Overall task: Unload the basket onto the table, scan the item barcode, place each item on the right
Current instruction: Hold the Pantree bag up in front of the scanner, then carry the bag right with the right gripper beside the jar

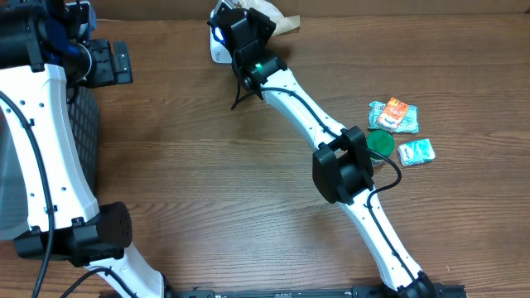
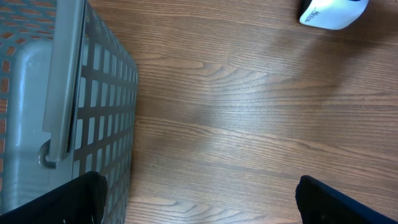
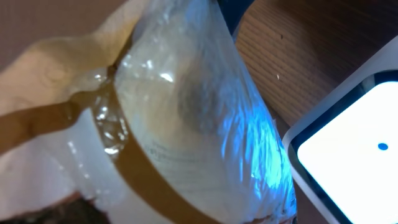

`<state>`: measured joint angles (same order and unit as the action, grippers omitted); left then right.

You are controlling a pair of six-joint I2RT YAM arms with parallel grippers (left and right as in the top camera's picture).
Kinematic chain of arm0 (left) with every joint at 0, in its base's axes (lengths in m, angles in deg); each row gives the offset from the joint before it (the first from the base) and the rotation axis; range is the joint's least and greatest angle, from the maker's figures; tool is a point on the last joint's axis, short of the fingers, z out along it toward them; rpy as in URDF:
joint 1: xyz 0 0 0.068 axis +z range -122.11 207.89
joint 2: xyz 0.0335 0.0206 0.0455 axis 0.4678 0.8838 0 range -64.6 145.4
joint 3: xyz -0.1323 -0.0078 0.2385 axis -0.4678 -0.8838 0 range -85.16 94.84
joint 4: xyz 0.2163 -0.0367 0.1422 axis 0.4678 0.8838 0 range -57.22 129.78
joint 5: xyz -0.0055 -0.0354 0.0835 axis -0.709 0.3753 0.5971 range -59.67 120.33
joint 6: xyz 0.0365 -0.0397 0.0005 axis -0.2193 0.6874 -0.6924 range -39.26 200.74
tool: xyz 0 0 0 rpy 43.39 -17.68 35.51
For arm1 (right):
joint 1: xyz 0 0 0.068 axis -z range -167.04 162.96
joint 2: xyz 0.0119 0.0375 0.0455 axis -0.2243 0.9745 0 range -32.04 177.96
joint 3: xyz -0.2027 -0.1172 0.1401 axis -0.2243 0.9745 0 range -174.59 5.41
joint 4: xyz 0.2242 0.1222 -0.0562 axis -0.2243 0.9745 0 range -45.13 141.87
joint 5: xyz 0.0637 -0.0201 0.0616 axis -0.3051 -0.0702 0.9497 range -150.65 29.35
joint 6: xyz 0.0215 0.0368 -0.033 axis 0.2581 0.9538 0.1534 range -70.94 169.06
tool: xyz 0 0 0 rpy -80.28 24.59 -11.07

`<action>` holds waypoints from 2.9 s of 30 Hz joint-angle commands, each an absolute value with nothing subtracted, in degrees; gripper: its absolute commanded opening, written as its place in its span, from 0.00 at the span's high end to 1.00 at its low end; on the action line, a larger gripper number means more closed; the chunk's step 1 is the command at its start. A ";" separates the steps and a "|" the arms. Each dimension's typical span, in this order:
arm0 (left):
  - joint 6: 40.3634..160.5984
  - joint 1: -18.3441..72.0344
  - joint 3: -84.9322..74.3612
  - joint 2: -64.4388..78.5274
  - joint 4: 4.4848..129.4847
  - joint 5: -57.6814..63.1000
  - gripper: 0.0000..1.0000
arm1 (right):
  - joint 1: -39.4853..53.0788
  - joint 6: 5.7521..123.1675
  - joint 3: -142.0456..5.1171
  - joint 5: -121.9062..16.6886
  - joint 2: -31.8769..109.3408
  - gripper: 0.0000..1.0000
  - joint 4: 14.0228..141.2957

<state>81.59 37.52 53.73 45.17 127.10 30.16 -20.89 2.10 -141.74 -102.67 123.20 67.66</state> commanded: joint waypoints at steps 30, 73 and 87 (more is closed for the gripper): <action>80.56 37.63 53.68 45.33 127.04 30.56 0.01 | -24.43 23.04 -142.42 -100.97 109.49 0.96 81.58; 80.56 37.61 53.68 45.33 127.06 30.56 0.00 | 13.12 51.76 -115.14 -72.99 84.07 0.96 135.88; 80.56 37.61 53.68 45.33 127.04 30.56 0.01 | 14.70 52.22 -102.77 -75.13 84.12 0.72 130.83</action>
<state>81.59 37.52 53.73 45.17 127.10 30.18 14.48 52.18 -103.64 -74.63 84.60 131.50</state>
